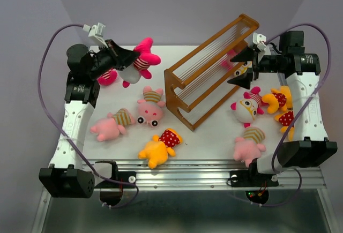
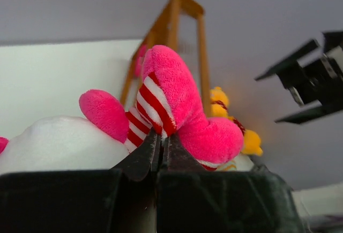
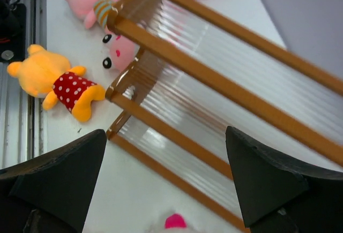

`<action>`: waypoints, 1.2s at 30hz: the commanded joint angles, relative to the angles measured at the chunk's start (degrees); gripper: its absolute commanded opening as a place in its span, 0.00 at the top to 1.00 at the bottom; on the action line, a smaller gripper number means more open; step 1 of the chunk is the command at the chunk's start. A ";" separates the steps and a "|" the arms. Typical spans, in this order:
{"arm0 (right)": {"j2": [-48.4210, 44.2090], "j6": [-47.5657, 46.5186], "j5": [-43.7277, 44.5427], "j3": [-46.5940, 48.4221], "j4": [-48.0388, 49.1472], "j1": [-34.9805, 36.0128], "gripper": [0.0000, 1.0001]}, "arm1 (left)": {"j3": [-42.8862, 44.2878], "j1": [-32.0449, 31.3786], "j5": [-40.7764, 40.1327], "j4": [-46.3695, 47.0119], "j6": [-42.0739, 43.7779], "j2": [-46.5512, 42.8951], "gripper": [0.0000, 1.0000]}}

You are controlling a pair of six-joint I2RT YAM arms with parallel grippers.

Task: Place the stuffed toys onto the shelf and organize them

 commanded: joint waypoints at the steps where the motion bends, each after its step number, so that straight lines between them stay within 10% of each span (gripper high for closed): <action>1: 1.69 4.06 -7.27 8.01 10.94 3.54 0.02 | 4.56 -7.67 15.11 14.94 -4.68 -0.93 1.00; 12: -2.08 58.54 -14.57 -9.80 88.00 16.10 0.00 | 13.71 -27.28 19.34 24.63 -13.65 4.95 1.00; 24: -0.50 67.97 -15.62 -9.54 96.76 25.34 0.02 | 19.51 -35.65 19.60 31.32 -16.83 12.07 1.00; 28: -1.73 71.49 -17.21 -11.57 98.00 28.15 0.14 | 19.34 -35.57 19.17 31.67 -16.30 12.08 1.00; 30: -2.43 73.59 -17.30 -12.36 98.79 28.76 0.42 | 18.55 -35.30 18.81 31.58 -15.69 11.73 1.00; 36: -3.84 77.38 -15.28 -12.89 99.06 29.39 0.82 | 15.65 -32.85 17.23 31.32 -14.98 10.06 1.00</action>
